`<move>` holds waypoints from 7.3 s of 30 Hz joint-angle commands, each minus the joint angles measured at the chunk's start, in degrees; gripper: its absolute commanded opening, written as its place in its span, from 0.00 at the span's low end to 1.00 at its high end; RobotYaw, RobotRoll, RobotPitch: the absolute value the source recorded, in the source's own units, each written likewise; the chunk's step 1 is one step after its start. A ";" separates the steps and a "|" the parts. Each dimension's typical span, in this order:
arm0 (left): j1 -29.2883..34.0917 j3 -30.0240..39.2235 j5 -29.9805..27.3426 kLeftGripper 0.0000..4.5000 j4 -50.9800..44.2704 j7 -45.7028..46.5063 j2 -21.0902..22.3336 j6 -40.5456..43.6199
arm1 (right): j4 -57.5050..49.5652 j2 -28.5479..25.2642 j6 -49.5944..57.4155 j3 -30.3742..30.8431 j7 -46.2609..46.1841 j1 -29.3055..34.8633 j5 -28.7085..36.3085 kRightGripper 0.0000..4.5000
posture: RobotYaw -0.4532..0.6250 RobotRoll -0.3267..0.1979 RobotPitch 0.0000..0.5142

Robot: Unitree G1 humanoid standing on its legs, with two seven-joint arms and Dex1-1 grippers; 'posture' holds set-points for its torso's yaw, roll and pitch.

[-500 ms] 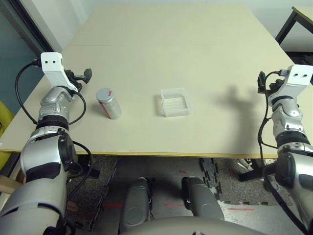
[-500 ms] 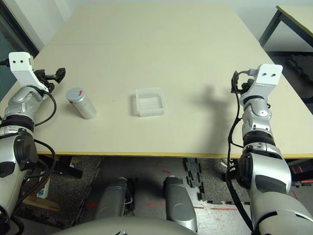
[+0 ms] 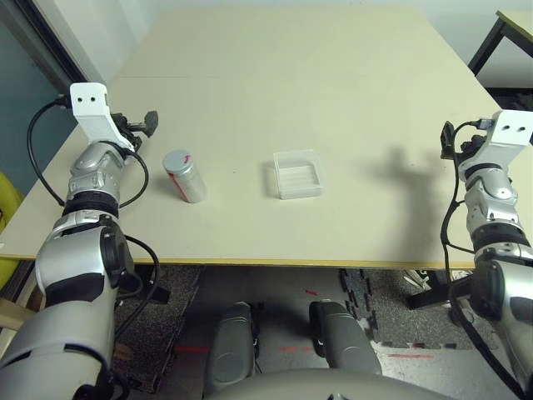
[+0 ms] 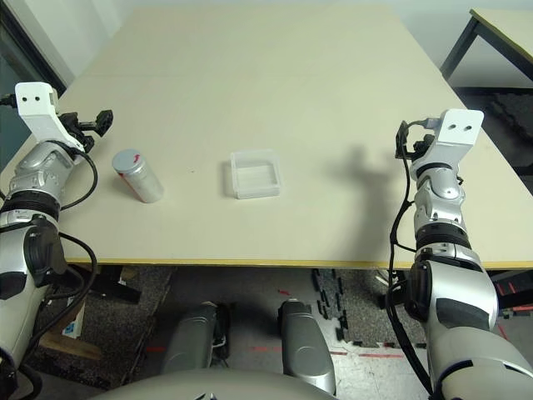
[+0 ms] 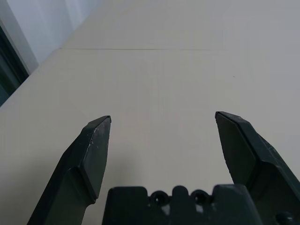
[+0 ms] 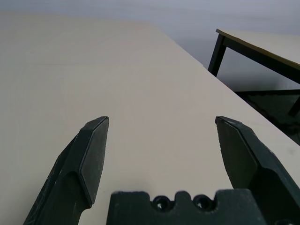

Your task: Pour the medicine from the bottle into the box.

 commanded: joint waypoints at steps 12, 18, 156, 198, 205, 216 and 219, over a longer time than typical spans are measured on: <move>0.66 0.01 -0.73 0.99 -1.12 -2.45 -0.14 1.06 | -3.39 1.66 -1.36 0.84 4.69 0.69 0.51 1.00 | 0.28 0.62 0.17; 1.99 0.27 -1.89 0.99 -3.99 -5.20 0.18 2.68 | -8.09 3.19 0.90 -0.11 16.57 1.24 5.67 1.00 | 0.29 0.62 0.17; 26.11 -13.37 -18.72 0.59 -59.52 -28.48 -6.90 27.58 | -42.28 0.78 37.70 18.58 67.25 3.83 18.50 1.00 | 0.29 0.62 0.18; 8.66 -23.15 -13.04 0.59 -42.22 -43.63 -13.50 26.33 | -28.87 14.37 49.79 22.62 62.56 -19.38 13.14 1.00 | 0.26 0.62 0.10; 7.78 -23.04 -12.41 0.59 -41.55 -44.04 -14.09 25.97 | -28.07 15.42 48.32 22.94 62.20 -19.43 11.94 1.00 | 0.26 0.62 0.10; 8.36 -23.00 -12.24 0.59 -41.96 -44.03 -14.34 26.13 | -26.74 16.45 47.30 22.37 61.78 -20.00 11.59 0.78 | 0.26 0.62 0.10; 8.76 -22.95 -12.27 0.59 -42.28 -43.95 -14.31 26.23 | -26.83 16.48 47.35 22.25 61.67 -20.00 11.74 0.57 | 0.27 0.62 0.11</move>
